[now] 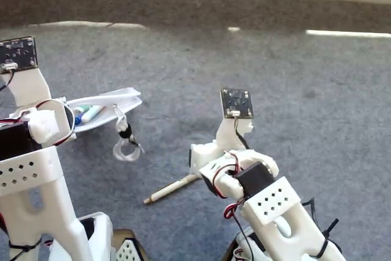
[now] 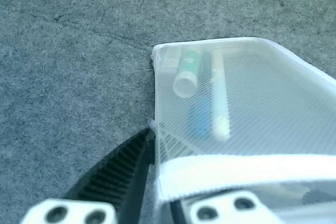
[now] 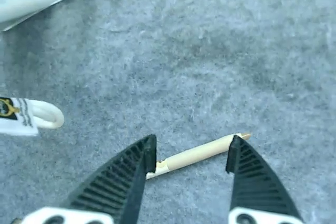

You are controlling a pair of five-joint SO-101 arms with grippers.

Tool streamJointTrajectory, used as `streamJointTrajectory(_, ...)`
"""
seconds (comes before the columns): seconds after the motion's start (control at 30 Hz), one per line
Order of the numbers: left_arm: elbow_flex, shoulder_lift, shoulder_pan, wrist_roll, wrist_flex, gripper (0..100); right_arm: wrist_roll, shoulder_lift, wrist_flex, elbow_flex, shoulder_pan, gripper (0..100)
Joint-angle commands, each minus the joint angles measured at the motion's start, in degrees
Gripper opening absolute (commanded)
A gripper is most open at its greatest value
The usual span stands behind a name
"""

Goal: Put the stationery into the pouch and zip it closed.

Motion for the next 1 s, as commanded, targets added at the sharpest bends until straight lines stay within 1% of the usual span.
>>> streamJointTrajectory(0.0,0.31,0.57,-0.75,0.18,-0.7,1,-0.62,3.12,-0.22,-0.66,0.48,20.6)
streamJointTrajectory(0.07,0.31,0.57,-0.75,0.18,-0.7,1,-1.49,7.25,-0.22,-1.01,0.48,20.6)
streamJointTrajectory(0.17,0.31,0.57,-0.75,0.18,-0.7,1,-5.01,13.32,-0.66,-1.19,0.48,20.6)
streamJointTrajectory(0.4,0.84,0.57,-0.57,0.18,-1.14,1,-5.63,21.14,-8.92,-0.66,0.48,20.6)
streamJointTrajectory(0.53,0.84,0.57,-0.57,0.18,-1.14,1,-9.05,25.01,-11.21,-0.84,0.4,20.6)
streamJointTrajectory(0.9,0.84,0.57,-0.75,0.18,-0.97,1,-9.41,36.88,-11.21,-4.44,0.4,20.4)
streamJointTrajectory(0.97,0.84,0.57,-0.75,0.18,-0.97,1,-9.23,38.81,-11.21,-4.53,0.22,16.5)
